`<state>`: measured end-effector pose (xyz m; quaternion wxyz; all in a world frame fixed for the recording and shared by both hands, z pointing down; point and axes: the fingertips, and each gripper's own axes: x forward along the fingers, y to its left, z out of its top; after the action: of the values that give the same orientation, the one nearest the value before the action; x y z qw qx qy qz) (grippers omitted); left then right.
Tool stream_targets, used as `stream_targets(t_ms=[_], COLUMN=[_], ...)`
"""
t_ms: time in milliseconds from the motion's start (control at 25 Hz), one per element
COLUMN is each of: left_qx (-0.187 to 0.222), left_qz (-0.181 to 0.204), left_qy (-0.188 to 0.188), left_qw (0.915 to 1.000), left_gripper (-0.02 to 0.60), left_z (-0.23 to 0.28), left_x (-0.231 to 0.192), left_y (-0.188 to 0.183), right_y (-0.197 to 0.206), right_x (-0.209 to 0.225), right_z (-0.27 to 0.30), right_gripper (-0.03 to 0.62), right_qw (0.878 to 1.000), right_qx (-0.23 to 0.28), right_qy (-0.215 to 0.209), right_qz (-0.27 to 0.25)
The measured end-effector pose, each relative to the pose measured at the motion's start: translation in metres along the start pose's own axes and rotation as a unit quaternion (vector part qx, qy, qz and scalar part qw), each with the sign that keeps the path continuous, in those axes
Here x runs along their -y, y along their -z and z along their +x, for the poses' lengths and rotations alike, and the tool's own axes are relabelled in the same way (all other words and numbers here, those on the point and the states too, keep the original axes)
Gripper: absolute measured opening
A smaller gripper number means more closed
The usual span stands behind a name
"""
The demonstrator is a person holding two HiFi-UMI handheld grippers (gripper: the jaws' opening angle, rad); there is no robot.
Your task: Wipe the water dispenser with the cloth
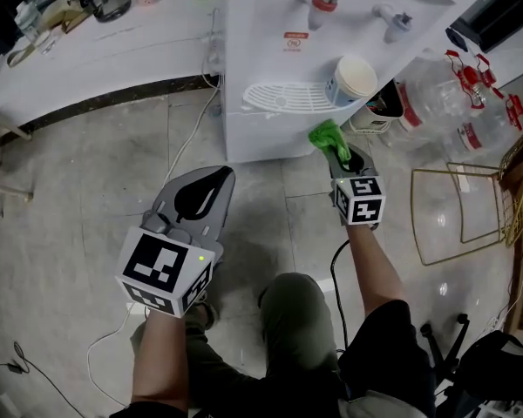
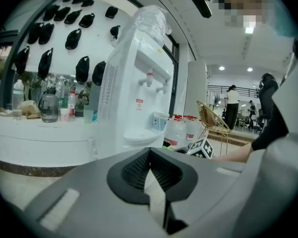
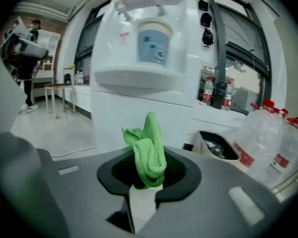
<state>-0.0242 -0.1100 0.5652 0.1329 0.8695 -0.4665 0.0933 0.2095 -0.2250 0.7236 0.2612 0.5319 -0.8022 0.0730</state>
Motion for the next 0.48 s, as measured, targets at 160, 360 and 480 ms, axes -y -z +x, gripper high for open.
stream_targets(t_ms=[160, 360, 480], left_qx=[-0.006, -0.011, -0.018], left_qz=[0.001, 0.006, 0.003], left_qy=[0.0, -0.001, -0.006], left_qw=[1.0, 0.9999, 0.9998], left_gripper=[0.002, 0.002, 0.002], left_z=[0.002, -0.002, -0.007], left_x=[0.001, 0.005, 0.003], left_y=[0.002, 0.006, 0.011], right_y=[-0.011, -0.032, -0.041], right_x=[-0.106, -0.192, -0.209], right_z=[0.005, 0.037, 0.061], right_gripper=[0.095, 0.095, 0.095], right_qw=[0.994, 0.983, 0.982], right_qx=[0.036, 0.055, 0.049], right_qy=[-0.097, -0.166, -0.171], right_qz=[-0.031, -0.056, -0.066])
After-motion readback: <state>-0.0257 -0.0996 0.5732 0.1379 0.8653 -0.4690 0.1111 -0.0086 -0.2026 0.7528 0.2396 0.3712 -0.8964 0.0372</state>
